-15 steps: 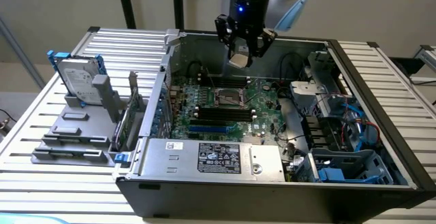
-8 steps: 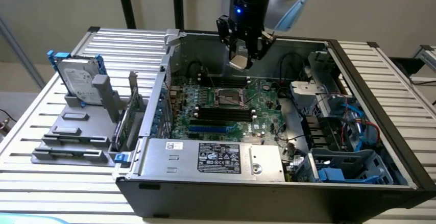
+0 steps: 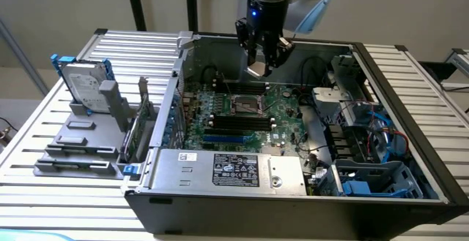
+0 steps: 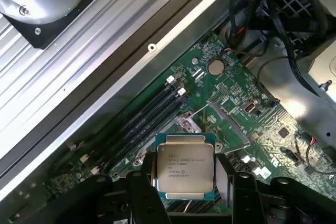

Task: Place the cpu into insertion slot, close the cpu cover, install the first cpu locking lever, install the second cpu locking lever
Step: 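Place the cpu into insertion slot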

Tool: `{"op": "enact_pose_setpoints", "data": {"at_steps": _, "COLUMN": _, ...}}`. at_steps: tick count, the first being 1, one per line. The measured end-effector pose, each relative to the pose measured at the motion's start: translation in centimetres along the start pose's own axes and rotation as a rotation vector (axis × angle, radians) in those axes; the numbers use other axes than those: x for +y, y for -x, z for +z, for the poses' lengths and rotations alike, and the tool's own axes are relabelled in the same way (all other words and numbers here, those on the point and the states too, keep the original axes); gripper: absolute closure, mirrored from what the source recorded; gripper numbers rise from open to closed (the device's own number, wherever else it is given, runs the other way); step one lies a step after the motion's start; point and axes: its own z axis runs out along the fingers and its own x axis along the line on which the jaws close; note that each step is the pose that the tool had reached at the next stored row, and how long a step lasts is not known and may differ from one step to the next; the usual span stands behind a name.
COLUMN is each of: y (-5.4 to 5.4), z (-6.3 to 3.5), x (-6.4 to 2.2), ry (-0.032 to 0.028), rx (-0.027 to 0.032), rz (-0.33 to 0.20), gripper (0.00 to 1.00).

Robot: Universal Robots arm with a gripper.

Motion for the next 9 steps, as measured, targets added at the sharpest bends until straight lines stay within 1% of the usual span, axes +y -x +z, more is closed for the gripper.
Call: {"op": "enact_pose_setpoints", "data": {"at_steps": 9, "y": 0.01, "z": 0.58, "x": -0.05, "ry": 0.003, "rx": -0.0142, "rz": 0.164, "gripper": 0.45}}
